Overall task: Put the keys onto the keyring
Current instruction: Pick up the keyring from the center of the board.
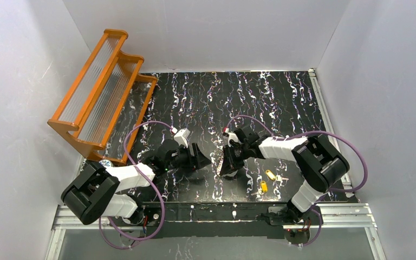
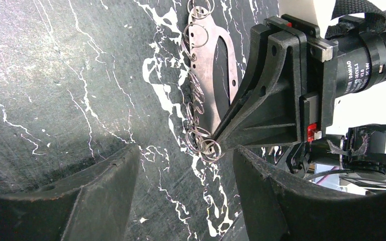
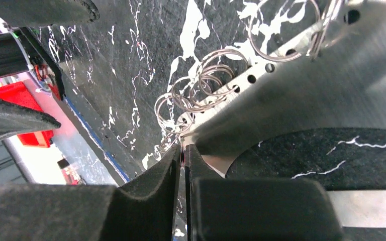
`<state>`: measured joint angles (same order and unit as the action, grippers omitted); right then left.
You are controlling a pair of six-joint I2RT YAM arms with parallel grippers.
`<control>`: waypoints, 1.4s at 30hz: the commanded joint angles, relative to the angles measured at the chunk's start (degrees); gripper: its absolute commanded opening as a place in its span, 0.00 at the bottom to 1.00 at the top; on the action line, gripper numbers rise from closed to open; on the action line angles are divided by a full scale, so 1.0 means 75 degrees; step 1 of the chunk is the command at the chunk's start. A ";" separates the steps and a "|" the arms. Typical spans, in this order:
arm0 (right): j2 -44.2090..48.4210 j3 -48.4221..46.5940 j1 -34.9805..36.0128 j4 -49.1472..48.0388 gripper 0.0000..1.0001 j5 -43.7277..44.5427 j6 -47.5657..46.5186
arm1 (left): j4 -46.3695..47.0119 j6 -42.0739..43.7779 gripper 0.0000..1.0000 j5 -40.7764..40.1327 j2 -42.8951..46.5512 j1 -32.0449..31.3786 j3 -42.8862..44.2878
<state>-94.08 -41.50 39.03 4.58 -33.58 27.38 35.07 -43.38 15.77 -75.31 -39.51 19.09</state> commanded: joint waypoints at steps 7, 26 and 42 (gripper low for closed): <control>-0.0014 -0.0659 0.0211 0.0825 0.06 0.0973 -0.0660 | -0.0458 0.0496 0.65 -0.0138 0.0488 -0.0029 0.0177; -0.0010 -0.1411 0.0452 0.1931 0.10 0.1917 -0.1355 | -0.1251 0.1190 0.66 -0.0403 0.0994 -0.0027 0.0493; 0.0458 -0.0980 0.0586 0.1687 0.29 0.2011 -0.0805 | -0.1231 0.1154 0.66 -0.0434 0.0936 -0.0027 0.0501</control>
<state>-92.68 -49.80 42.94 18.44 -17.93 19.79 26.48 -35.55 12.86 -69.28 -39.51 21.41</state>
